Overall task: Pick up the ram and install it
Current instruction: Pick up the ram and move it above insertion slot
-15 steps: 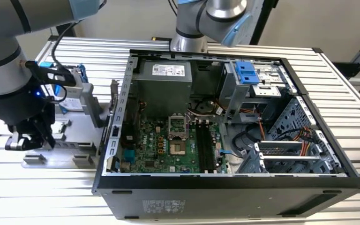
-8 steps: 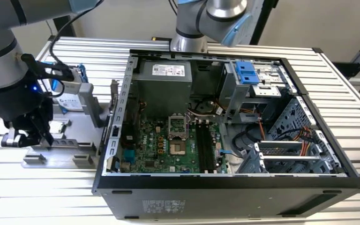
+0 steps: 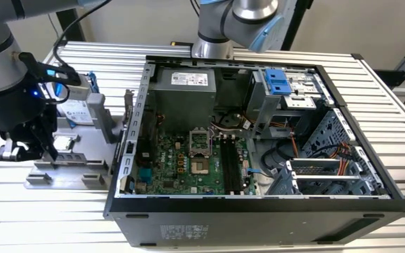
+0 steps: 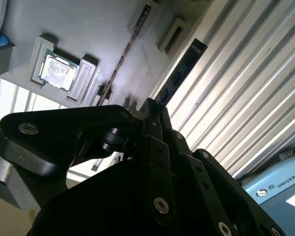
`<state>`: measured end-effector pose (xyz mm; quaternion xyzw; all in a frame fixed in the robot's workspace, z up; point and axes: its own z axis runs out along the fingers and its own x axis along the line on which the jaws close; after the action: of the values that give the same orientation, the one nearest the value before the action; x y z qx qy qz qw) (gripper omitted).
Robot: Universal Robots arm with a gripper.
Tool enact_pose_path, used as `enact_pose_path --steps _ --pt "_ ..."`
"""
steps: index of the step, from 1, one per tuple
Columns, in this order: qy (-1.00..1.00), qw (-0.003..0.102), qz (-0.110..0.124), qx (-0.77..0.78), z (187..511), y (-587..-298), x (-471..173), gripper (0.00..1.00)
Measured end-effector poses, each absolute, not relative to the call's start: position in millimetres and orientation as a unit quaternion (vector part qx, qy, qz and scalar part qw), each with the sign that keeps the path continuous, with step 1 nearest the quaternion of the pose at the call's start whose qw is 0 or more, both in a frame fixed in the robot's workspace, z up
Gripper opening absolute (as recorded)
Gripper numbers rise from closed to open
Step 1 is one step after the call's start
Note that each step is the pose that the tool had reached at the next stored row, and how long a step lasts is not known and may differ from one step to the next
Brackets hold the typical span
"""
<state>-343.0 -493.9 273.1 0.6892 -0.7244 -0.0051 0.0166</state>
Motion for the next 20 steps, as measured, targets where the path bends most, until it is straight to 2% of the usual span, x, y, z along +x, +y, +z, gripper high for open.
enact_pose_path --steps 20 --pt "-0.724 0.017 -0.005 0.689 296.8 -493.9 -343.0 0.0"
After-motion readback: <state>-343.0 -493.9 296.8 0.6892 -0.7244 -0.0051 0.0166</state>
